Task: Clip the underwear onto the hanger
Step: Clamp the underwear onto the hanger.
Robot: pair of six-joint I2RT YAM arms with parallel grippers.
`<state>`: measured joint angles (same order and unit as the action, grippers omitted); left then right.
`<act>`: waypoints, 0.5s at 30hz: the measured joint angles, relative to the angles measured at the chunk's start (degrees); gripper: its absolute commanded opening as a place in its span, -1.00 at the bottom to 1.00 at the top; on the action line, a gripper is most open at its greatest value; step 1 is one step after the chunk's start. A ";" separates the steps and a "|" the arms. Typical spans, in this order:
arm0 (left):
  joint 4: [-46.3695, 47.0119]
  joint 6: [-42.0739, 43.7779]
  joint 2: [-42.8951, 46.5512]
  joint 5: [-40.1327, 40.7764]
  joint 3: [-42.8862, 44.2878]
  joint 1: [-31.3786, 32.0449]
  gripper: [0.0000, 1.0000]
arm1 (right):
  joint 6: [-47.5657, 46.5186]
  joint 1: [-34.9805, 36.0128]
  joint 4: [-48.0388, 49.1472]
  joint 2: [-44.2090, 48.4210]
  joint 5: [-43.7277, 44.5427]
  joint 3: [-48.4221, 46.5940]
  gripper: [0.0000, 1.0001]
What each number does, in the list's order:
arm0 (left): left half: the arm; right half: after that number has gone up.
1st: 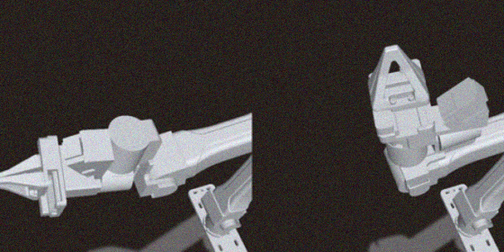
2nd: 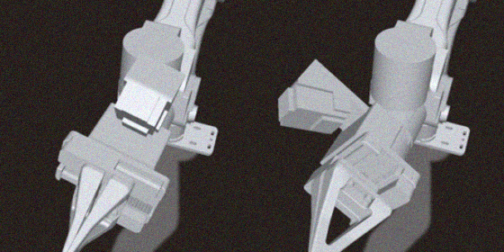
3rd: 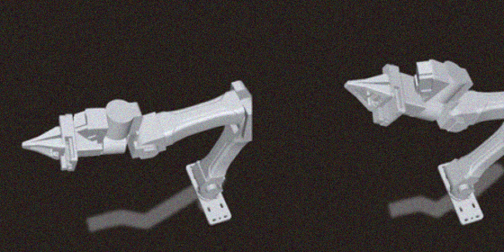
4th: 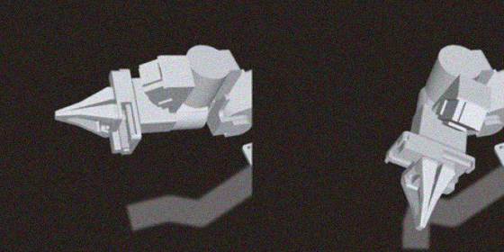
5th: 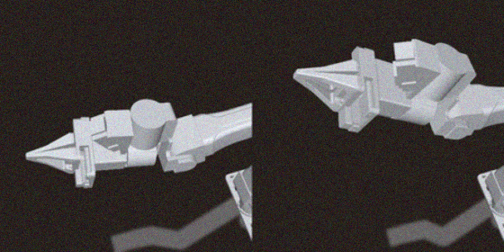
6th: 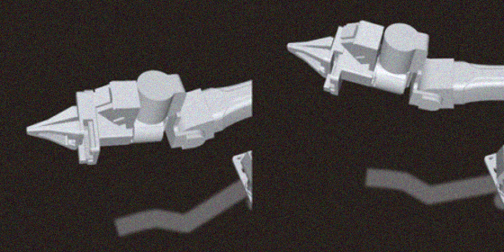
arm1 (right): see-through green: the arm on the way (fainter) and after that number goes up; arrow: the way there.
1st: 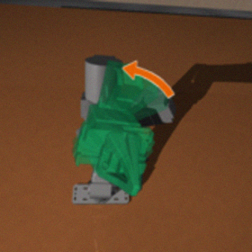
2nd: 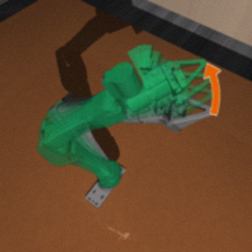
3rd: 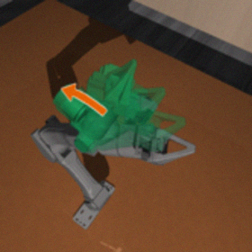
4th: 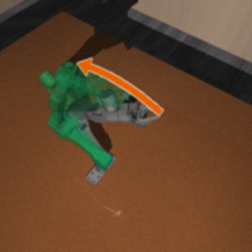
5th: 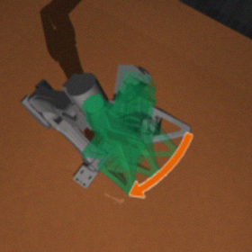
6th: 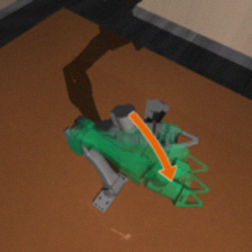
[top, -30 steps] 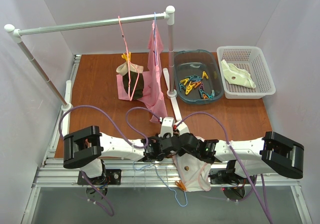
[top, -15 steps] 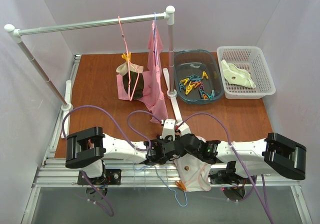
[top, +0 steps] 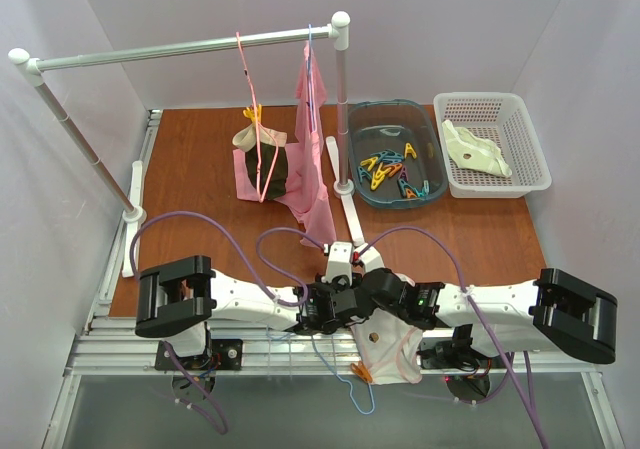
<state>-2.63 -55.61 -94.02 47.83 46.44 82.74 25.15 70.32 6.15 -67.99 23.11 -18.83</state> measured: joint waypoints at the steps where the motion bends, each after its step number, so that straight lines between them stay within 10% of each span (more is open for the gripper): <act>1: -0.90 -0.72 -0.11 0.22 0.33 0.17 -1.00 | -0.02 -0.11 0.04 -0.04 -0.20 0.00 -0.97; 15: -8.02 -5.14 -2.91 3.21 2.97 1.77 -0.96 | 2.34 -0.44 1.62 -1.36 1.51 -0.13 -0.97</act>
<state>-10.66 -60.75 -96.92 51.05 49.41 84.51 27.49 69.89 7.77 -69.34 24.62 -18.96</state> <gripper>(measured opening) 0.019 0.015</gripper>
